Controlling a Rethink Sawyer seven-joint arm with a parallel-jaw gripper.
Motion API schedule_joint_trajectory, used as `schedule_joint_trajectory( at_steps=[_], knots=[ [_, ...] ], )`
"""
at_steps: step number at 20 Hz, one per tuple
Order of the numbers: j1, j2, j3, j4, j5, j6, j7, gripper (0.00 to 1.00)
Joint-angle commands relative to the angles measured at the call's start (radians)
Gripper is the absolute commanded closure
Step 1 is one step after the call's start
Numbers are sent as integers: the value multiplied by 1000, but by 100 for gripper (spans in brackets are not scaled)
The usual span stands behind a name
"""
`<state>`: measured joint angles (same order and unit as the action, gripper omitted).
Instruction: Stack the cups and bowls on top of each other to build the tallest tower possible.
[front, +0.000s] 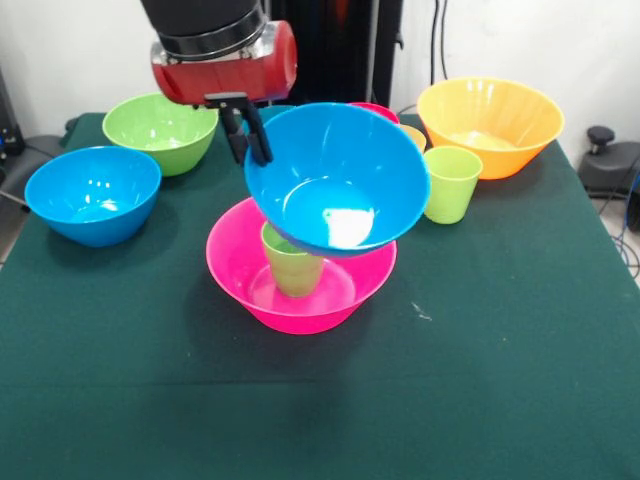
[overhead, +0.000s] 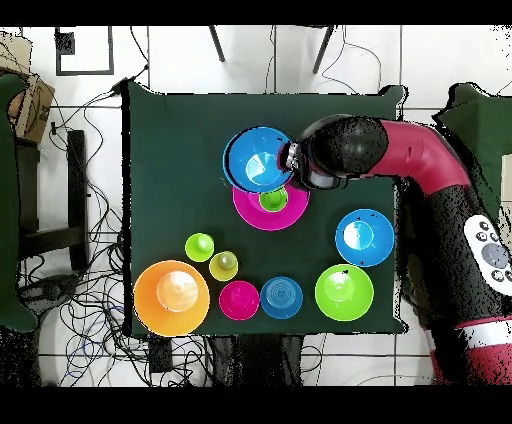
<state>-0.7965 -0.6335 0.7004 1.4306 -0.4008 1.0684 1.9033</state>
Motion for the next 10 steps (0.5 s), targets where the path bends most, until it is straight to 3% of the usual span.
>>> schedule_joint_trajectory(
  at_steps=[1,6,10],
  knots=[
    [-5,115,26,-99,-110,22,-368,100],
    [-18,139,37,-119,-125,32,-413,100],
    [-28,153,37,-87,-137,-14,-408,100]
  ],
)
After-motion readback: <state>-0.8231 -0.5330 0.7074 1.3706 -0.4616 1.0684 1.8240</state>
